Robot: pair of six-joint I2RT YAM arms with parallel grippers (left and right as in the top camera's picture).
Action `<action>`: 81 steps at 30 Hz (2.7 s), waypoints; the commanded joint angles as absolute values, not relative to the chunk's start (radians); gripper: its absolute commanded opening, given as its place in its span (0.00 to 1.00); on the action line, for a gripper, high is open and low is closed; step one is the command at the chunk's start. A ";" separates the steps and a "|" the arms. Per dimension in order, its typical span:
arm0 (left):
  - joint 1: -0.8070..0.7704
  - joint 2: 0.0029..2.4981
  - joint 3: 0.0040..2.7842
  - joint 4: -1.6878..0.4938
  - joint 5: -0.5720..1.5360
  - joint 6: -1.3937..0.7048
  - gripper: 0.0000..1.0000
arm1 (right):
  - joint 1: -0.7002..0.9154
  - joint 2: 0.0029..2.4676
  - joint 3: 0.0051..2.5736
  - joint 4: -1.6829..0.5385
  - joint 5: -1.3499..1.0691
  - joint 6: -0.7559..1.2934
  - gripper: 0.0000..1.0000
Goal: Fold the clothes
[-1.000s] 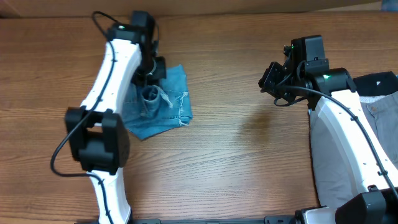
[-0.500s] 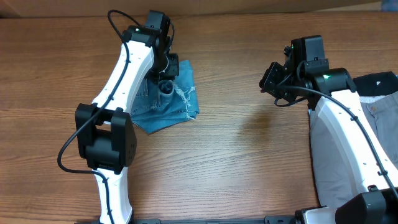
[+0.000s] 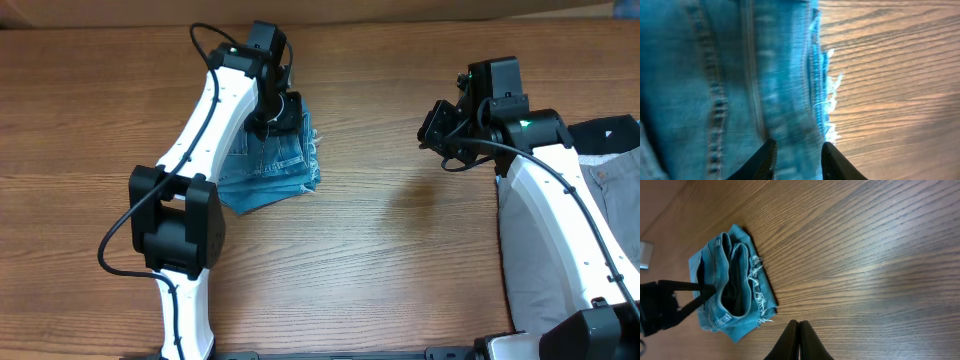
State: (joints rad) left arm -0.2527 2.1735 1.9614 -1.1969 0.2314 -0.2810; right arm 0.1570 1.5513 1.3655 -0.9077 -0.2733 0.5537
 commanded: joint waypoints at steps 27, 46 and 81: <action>0.025 2.179 1.629 -1.198 0.275 -0.080 0.04 | 0.529 2.043 1.380 -0.135 -0.491 0.569 0.04; 0.025 2.178 1.608 -1.203 0.283 -0.021 0.04 | 0.492 2.021 1.431 -0.532 -0.317 0.498 0.04; 0.131 2.181 1.764 -1.224 0.310 0.084 0.74 | 0.567 2.188 1.433 -0.496 -0.372 0.605 0.04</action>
State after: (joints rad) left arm 0.1120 2.1777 1.8252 -1.2442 0.2695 0.0673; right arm 0.5770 2.1571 1.4406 -0.4751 -0.4488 0.5987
